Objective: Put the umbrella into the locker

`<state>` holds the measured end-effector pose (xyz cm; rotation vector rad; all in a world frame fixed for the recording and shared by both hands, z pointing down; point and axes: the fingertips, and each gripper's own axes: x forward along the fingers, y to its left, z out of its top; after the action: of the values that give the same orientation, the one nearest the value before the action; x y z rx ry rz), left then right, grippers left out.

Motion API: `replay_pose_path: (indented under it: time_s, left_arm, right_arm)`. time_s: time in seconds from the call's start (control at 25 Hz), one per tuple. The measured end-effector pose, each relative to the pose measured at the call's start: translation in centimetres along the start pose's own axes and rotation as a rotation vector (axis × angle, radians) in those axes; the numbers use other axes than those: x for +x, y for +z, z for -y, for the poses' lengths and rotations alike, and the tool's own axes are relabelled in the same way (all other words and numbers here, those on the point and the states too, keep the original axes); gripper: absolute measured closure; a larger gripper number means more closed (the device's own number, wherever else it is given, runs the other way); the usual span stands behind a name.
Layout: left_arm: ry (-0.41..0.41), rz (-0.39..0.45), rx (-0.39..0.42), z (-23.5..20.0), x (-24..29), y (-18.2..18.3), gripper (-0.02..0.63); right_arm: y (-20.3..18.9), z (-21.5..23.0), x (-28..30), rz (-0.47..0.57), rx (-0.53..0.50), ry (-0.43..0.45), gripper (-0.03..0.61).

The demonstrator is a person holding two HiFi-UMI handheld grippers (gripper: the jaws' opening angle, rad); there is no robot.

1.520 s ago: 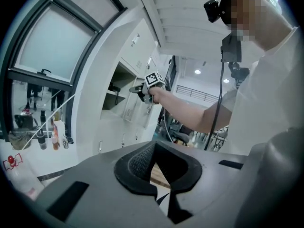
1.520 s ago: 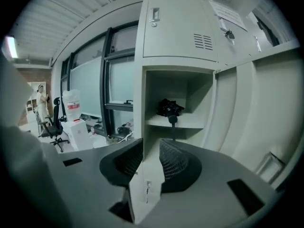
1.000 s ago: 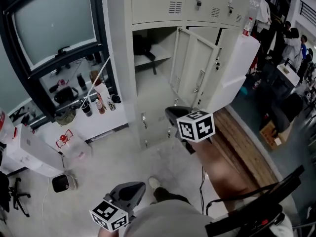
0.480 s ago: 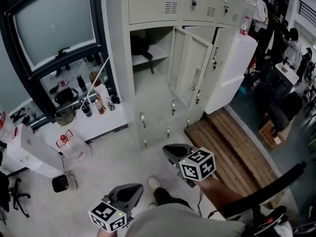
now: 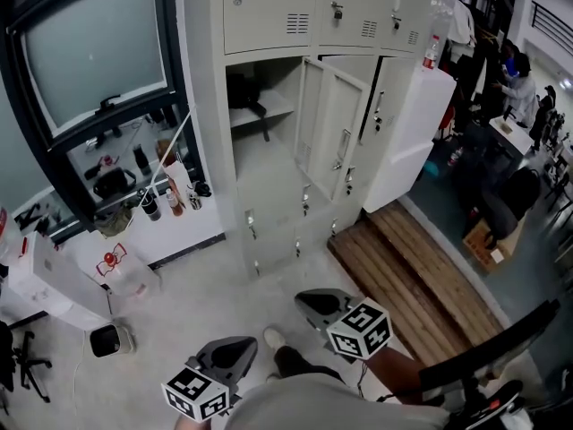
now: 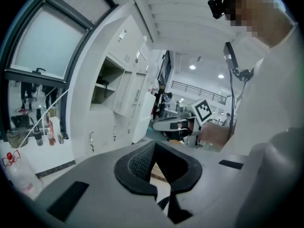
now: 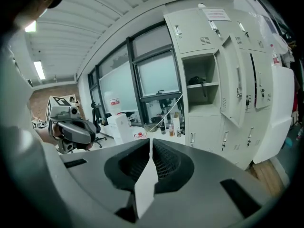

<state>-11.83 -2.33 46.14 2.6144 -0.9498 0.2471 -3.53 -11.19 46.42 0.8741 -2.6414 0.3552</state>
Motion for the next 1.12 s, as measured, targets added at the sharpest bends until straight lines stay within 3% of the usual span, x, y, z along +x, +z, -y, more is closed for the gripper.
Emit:
replay_pose_path:
  time_s: [0.4,1.12]
  left_arm:
    - [-0.007,0.008,0.022,0.2,0.2,0.7,0.603]
    - [0.020,-0.003,-0.039,-0.6,-0.2,-1.0,0.603]
  right_arm:
    - [-0.1,-1.2,-1.2,0.014,-0.032,0.004,0.552]
    - [-0.5,-3.6,0.4,-0.015,-0.125,0.058,0.560]
